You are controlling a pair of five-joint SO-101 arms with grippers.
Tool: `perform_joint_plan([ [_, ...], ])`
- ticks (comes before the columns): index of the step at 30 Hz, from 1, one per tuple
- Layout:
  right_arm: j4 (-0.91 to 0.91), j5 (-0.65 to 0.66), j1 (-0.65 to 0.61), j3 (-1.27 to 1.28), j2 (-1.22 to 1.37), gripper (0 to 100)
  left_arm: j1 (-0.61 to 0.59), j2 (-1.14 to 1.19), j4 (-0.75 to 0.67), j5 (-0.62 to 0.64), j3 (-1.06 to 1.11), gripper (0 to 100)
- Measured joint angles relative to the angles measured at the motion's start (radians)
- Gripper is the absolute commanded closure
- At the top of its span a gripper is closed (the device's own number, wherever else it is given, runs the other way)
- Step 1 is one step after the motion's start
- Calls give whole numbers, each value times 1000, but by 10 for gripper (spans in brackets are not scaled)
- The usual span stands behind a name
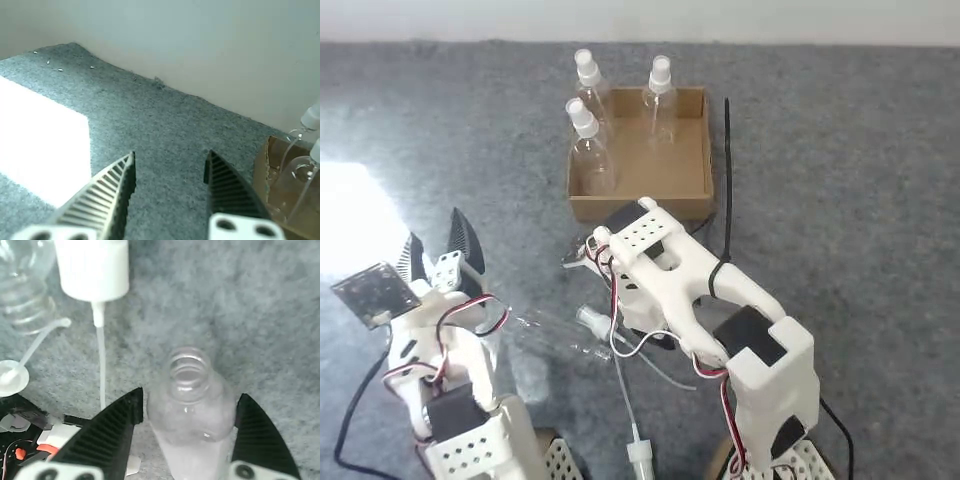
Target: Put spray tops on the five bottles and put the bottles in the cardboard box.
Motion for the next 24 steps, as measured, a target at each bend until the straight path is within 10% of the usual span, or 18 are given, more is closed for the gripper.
perform_joint_plan([
  [7,0,2,5,0,0,742,0,0,0,0,0,790],
  [14,0,2,52,0,0,950,0,0,0,0,0,790],
  [24,6,-48,49,0,-77,924,0,0,0,0,0,790],
])
